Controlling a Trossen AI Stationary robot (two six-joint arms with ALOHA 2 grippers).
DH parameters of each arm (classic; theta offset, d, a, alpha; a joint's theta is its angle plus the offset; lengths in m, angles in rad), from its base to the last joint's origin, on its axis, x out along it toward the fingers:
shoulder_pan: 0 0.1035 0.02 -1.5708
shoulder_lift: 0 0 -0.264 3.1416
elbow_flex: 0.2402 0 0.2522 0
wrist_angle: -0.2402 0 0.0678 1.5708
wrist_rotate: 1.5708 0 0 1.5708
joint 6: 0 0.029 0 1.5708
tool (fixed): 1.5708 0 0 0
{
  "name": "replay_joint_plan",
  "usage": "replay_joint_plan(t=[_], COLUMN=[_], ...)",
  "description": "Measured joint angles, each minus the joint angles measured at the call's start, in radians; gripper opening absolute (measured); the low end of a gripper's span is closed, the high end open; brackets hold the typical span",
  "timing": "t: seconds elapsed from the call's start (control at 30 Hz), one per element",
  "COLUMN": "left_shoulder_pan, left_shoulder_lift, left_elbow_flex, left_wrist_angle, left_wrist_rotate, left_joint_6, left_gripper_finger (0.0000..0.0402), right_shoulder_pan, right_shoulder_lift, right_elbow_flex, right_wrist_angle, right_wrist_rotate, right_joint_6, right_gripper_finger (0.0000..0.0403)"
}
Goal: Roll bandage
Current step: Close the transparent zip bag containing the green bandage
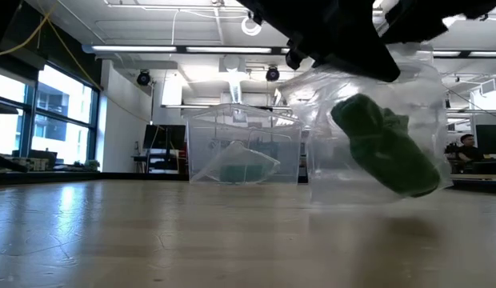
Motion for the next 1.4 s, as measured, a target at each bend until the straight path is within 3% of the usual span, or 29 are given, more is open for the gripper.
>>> replay_joint_plan(t=[0.13,0.43,0.97,1.13,1.2,1.3,1.4], left_shoulder_pan=[0.001,0.0,0.001,0.035,0.046,0.04,0.023], left_shoulder_lift=[0.0,0.0,0.0,-0.066,-0.086,-0.086,-0.054], left_elbow_flex=[0.0,0.0,0.001,0.002,0.002,0.001,0.003], left_wrist_angle=[-0.005,-0.007,-0.023,-0.222,-0.224,-0.1,0.071], left_wrist_rotate=[0.0,0.001,0.001,0.012,0.042,0.082,0.053], left_joint_6=[-0.002,-0.002,-0.042,-0.143,-0.126,-0.014,0.118], left_gripper_finger=[0.0,0.0,0.0004,0.0064,0.0097,0.0137,0.0158], right_shoulder_pan=[0.0,0.042,0.054,0.065,0.068,0.068,0.068], right_shoulder_lift=[-0.075,-0.149,-0.059,-0.061,-0.061,-0.064,-0.065], right_elbow_flex=[0.0,0.001,0.0,0.0,0.0,0.0,0.0], right_wrist_angle=[-0.035,-0.261,-0.226,-0.223,-0.223,-0.224,-0.224], right_wrist_rotate=[0.004,0.001,0.085,0.103,0.115,0.132,0.136], right_joint_6=[0.0,0.066,0.043,0.093,0.108,0.111,0.111], right_gripper_finger=[0.0166,0.016,0.0007,0.0003,0.0002,0.0001,0.0001])
